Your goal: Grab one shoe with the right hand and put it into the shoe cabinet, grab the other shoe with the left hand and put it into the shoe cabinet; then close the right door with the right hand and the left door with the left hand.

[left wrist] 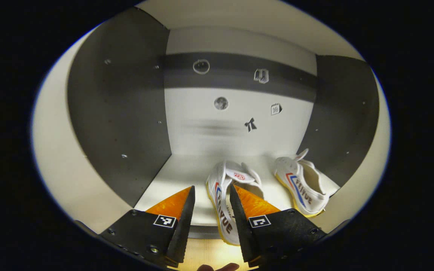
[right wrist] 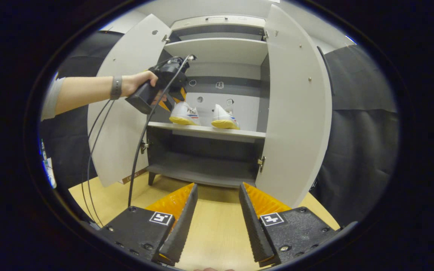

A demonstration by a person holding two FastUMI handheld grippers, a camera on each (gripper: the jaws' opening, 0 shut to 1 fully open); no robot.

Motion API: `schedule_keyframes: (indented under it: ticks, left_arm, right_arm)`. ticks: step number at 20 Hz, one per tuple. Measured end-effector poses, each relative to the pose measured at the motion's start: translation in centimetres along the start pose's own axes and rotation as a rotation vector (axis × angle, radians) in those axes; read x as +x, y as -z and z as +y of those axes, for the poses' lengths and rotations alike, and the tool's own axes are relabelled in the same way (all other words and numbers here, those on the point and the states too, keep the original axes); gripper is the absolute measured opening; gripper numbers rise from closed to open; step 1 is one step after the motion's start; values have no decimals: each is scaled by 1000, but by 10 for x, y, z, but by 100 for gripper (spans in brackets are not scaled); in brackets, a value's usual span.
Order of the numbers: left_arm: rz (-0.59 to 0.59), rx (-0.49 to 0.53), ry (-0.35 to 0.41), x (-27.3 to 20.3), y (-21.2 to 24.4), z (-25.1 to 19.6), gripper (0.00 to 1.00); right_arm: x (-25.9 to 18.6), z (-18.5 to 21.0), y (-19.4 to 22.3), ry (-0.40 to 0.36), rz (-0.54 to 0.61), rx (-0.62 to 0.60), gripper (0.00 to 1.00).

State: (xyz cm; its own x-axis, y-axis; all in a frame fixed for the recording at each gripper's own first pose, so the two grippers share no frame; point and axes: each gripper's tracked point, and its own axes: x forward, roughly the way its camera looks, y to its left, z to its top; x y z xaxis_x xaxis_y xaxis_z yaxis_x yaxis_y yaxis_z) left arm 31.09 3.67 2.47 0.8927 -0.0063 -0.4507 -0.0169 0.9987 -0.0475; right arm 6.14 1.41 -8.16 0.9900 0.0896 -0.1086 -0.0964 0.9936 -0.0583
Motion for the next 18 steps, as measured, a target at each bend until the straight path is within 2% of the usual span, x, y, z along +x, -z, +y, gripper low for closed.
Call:
schedule_keyframes:
  ticks: [4, 7, 9, 10, 11, 12, 13, 18]
  left_arm:
    - [-205, 31, 23, -77, -8, -3, 53]
    - [-305, 35, 21, -134, 20, -4, 53]
    - [-341, 24, 1, -167, 47, 1, 53]
    - [-357, 17, -9, -182, 62, 1, 65]
    - [-369, 14, -13, -198, 76, 1, 53]
    - [-377, 14, -12, -211, 91, -1, 65]
    - [-377, 12, -12, -221, 108, -4, 55]
    - [-372, 36, -44, -265, 180, -16, 59]
  right_arm:
    - [-10, 0, 0, -6, -5, -6, 72]
    - [-19, 0, -6, -13, -17, -13, 71]
    - [-28, 0, -9, -19, -26, -11, 72]
    - [-32, -1, -10, -20, -30, -6, 72]
    - [-35, -1, -11, -20, -31, -3, 72]
    - [-37, -1, -10, -21, -29, 0, 72]
    - [-42, -2, -10, -21, -28, 2, 71]
    - [-61, -4, -8, -20, -26, 10, 71]
